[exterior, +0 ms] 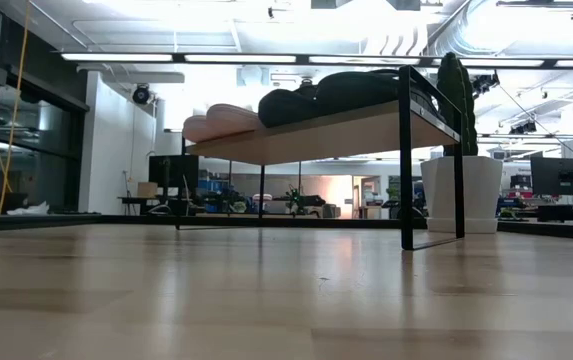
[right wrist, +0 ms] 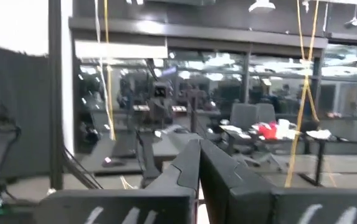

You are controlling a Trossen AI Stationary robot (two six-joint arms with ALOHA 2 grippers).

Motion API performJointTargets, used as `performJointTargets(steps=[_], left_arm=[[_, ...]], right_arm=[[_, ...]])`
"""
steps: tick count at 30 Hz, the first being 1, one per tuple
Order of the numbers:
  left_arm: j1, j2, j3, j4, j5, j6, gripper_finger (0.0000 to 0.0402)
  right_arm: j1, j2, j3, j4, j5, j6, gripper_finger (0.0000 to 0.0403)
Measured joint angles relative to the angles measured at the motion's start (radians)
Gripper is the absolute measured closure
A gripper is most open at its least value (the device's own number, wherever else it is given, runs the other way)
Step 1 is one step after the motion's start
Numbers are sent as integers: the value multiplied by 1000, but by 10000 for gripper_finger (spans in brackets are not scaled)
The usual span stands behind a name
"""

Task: Pick and place slides into the shelf
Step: Return to Home Position

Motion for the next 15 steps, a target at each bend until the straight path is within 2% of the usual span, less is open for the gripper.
performJointTargets(steps=[5,10,15], left_arm=[[0,-31,-121,137,50,-52,401],[0,-35,-167,139,91,-66,401],[-1,-35,-202,142,144,-78,401]], right_arm=[[0,-58,-136,142,-18,68,403],[0,-87,-247,265,-79,147,403],[11,-113,-325,317,-129,163,403]])
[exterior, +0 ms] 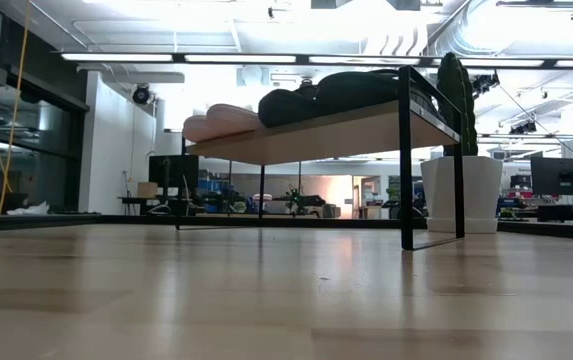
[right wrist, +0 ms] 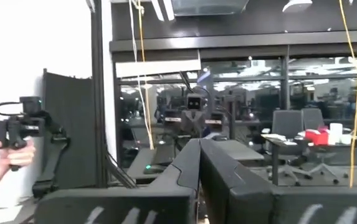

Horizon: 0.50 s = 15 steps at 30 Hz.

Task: Pick and place slides into the shelf
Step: Return to Home Position

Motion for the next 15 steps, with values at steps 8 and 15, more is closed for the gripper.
performJointTargets(steps=[8,15], left_arm=[[1,-7,-54,21,42,-29,401],[1,-6,-101,103,89,-32,401]], right_arm=[[143,-12,-73,75,38,-2,403],[276,-6,-102,81,135,-70,403]])
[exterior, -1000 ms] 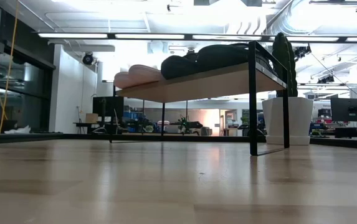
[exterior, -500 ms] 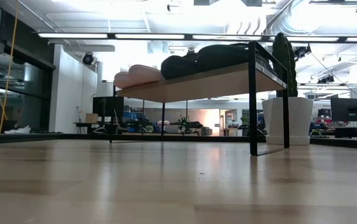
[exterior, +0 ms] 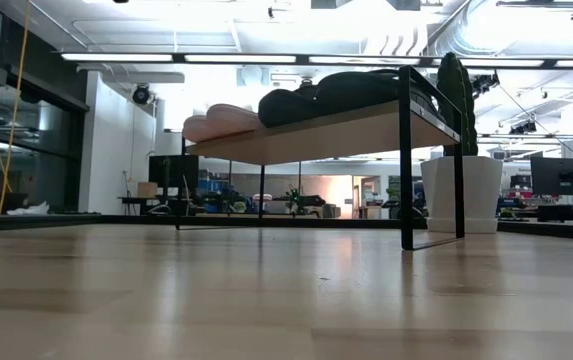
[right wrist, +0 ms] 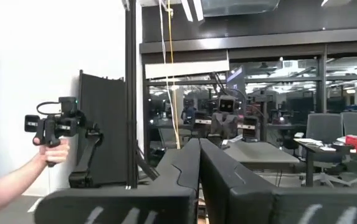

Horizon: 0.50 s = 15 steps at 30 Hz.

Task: Pick and place slides into the shelf
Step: Return to Home Position

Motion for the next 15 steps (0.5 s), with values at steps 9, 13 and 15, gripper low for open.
performJointTargets(steps=[9,13,15], left_arm=[[0,21,0,-15,28,3,401],[0,27,0,6,27,12,401],[0,26,0,7,27,21,401]], right_arm=[[112,69,0,-11,28,-89,403],[120,86,0,-1,28,-116,403],[120,86,0,0,23,-113,403]])
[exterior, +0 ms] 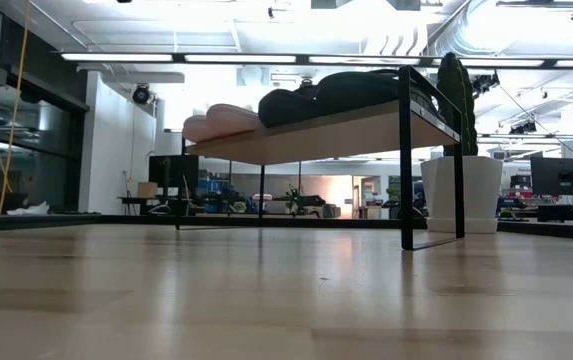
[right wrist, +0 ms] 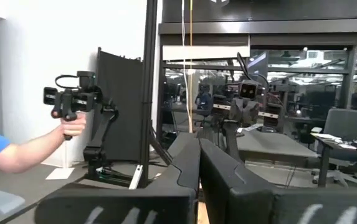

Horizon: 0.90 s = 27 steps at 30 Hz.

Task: Pick and place slides into the shelf
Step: Return to Home Position

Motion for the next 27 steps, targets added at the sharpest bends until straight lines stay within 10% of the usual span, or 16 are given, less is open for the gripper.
performJointTargets(steps=[27], left_arm=[[0,61,0,-1,128,-4,401]], right_arm=[[0,8,1,11,-128,-43,403]])
